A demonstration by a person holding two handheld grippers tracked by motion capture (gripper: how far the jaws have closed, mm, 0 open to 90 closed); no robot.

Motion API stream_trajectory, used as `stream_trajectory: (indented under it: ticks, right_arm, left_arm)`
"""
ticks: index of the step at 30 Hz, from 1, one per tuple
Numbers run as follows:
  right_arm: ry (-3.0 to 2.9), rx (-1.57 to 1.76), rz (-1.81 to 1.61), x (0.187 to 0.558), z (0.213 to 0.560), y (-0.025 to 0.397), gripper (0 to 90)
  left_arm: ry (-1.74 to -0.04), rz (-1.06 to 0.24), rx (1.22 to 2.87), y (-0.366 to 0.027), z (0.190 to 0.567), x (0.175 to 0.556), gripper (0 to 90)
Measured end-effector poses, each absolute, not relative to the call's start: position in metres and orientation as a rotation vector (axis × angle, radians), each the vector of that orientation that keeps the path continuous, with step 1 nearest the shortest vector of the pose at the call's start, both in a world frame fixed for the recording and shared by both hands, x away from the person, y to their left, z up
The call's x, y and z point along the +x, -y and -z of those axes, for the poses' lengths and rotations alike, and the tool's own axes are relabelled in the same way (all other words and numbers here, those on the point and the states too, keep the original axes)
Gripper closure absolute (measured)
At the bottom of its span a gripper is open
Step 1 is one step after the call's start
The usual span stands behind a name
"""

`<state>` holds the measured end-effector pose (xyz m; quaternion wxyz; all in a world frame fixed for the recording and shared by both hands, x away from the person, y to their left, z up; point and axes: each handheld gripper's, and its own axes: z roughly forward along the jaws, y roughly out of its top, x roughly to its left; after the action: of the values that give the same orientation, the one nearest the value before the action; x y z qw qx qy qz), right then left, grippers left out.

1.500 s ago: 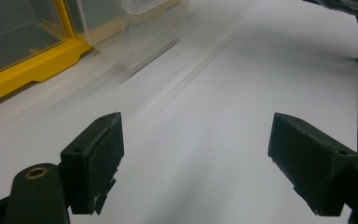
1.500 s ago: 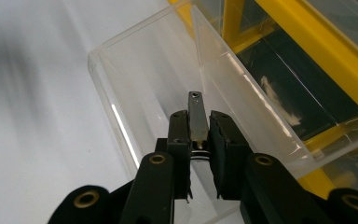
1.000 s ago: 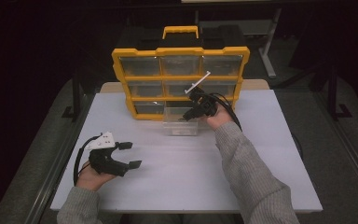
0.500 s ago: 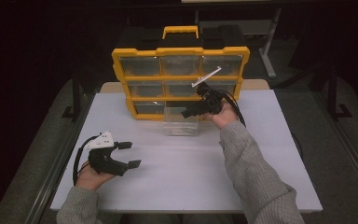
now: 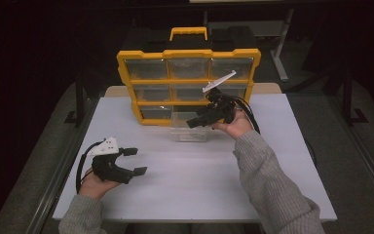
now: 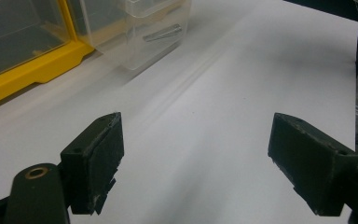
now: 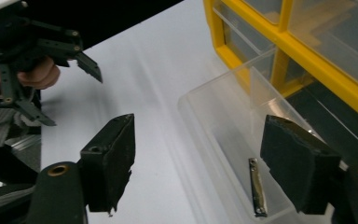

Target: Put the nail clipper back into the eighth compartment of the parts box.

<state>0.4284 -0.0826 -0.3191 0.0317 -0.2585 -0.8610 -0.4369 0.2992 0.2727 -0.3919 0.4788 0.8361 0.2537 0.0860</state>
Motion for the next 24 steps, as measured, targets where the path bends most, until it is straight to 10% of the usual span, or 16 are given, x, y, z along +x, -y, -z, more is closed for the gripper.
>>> stream_trajectory:
  ticks: [24]
  right_arm:
    - [2.664, -0.733, 1.367, 0.393, 0.309, 0.09, 24.5]
  left_arm:
    - [-0.611, -0.213, 2.042, -0.271, 0.392, 0.299, 17.9]
